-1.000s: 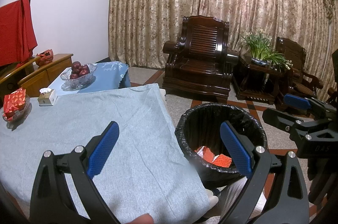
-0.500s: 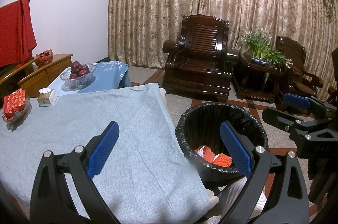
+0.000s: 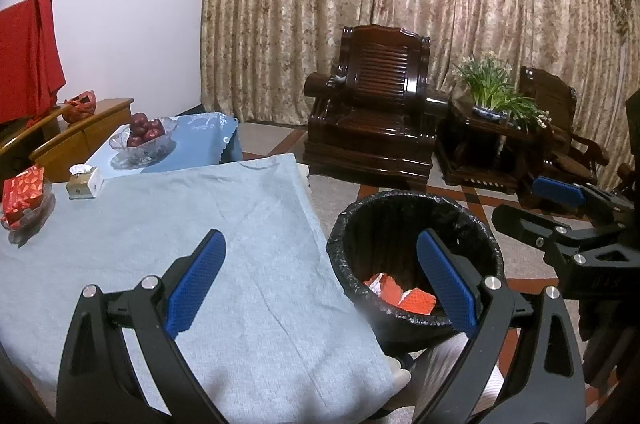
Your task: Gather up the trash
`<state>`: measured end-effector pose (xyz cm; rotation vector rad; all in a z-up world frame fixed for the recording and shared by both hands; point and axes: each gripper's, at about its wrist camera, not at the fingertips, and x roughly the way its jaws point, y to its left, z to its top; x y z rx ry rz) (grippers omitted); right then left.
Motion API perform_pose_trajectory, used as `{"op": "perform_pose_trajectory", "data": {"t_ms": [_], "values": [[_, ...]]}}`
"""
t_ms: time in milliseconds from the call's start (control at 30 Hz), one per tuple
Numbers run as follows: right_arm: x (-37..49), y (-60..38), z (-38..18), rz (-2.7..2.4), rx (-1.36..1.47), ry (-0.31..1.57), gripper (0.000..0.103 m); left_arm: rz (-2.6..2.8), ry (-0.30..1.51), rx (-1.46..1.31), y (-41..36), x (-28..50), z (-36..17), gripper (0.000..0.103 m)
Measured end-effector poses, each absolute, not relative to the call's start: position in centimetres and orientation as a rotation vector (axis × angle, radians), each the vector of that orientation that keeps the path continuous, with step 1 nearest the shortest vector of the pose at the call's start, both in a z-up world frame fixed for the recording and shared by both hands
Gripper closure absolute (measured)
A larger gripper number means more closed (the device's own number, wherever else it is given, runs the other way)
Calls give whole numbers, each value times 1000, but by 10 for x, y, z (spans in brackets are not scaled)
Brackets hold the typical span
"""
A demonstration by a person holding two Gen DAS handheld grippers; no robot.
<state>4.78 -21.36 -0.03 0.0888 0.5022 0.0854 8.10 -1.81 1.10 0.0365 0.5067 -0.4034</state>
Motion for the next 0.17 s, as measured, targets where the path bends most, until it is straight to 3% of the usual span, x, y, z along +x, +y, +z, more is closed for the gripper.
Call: {"op": "perform_pose_trajectory", "data": {"t_ms": [167], "values": [[48,-214,-1,85,88,505,6,-402,506,38,-17,81,12,9]]}}
